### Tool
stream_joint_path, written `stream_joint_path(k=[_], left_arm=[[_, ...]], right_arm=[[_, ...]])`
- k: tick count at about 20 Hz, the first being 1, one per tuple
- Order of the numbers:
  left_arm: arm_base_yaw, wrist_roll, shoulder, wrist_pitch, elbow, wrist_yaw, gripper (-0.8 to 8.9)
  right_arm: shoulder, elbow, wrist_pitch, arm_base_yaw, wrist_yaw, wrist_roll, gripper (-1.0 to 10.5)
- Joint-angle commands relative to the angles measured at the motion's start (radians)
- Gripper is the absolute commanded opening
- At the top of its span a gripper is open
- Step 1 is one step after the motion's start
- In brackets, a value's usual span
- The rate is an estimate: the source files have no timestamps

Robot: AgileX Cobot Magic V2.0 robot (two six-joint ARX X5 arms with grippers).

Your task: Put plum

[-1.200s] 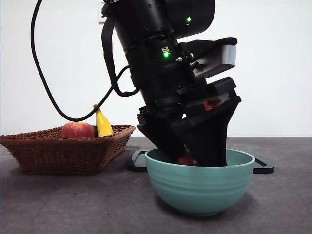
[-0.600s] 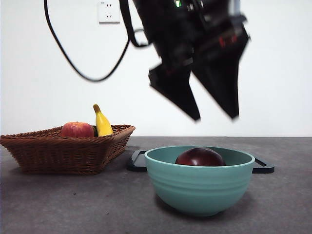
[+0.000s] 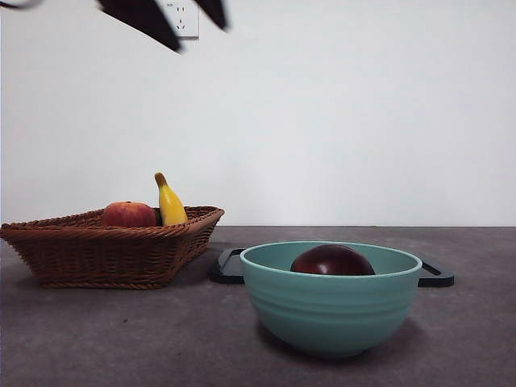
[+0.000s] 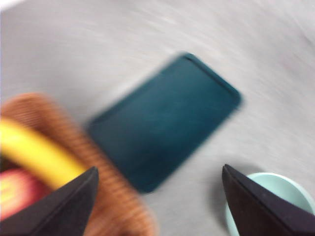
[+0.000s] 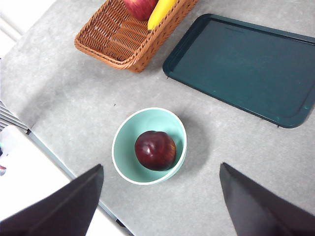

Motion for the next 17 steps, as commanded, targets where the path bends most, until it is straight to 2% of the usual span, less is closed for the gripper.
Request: stream_joint_path(k=[1, 4, 6, 13, 17], left_arm=[[0.08, -0.008, -0.046, -0.053, 0.021, 0.017, 4.06], [0.191, -0.005, -0.134, -0.111, -0.023, 0.148, 4.06], [0.227, -0.002, -0.199, -0.117, -0.092, 0.208, 4.06], [0.219, 0.002, -0.426, -0.141, -0.456, 0.5, 4.05], [0.203, 0.057, -0.462, -0.248, -0.512, 0.516, 4.04]], right_arm=[[0.004, 0.018, 0.009, 0.002, 0.0, 0.002, 3.8], [0.005, 0.018, 0.01, 0.002, 0.0, 0.002, 3.8], [0.005, 0.018, 0.011, 0.002, 0.01, 0.002, 3.8], [0.005, 0.018, 0.016, 0.002, 0.032, 0.002, 3.8], [0.006, 0.018, 0.013, 0.002, 0.032, 0.003, 3.8]])
